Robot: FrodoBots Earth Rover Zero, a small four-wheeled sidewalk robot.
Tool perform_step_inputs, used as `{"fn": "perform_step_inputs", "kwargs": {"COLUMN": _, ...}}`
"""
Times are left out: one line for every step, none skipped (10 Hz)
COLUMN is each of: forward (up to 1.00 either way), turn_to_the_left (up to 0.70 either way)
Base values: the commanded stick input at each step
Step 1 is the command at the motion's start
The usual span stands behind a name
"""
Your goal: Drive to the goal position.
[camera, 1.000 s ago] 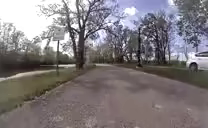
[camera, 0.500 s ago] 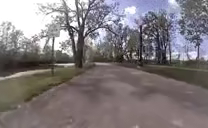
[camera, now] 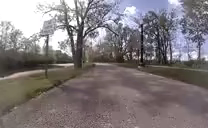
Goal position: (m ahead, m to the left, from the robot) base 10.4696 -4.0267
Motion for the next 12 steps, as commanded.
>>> {"fn": "perform_step_inputs", "kwargs": {"forward": 1.00, "turn_to_the_left": -0.17}}
{"fn": "perform_step_inputs", "kwargs": {"forward": 1.00, "turn_to_the_left": -0.34}}
{"fn": "perform_step_inputs", "kwargs": {"forward": 1.00, "turn_to_the_left": -0.35}}
{"fn": "perform_step_inputs", "kwargs": {"forward": 1.00, "turn_to_the_left": -0.29}}
{"fn": "perform_step_inputs", "kwargs": {"forward": 1.00, "turn_to_the_left": -0.15}}
{"fn": "perform_step_inputs", "kwargs": {"forward": 1.00, "turn_to_the_left": 0.00}}
{"fn": "perform_step_inputs", "kwargs": {"forward": 1.00, "turn_to_the_left": 0.00}}
{"fn": "perform_step_inputs", "kwargs": {"forward": 1.00, "turn_to_the_left": 0.00}}
{"fn": "perform_step_inputs", "kwargs": {"forward": 1.00, "turn_to_the_left": 0.00}}
{"fn": "perform_step_inputs", "kwargs": {"forward": 1.00, "turn_to_the_left": 0.00}}
{"fn": "perform_step_inputs", "kwargs": {"forward": 1.00, "turn_to_the_left": 0.00}}
{"fn": "perform_step_inputs", "kwargs": {"forward": 1.00, "turn_to_the_left": 0.00}}
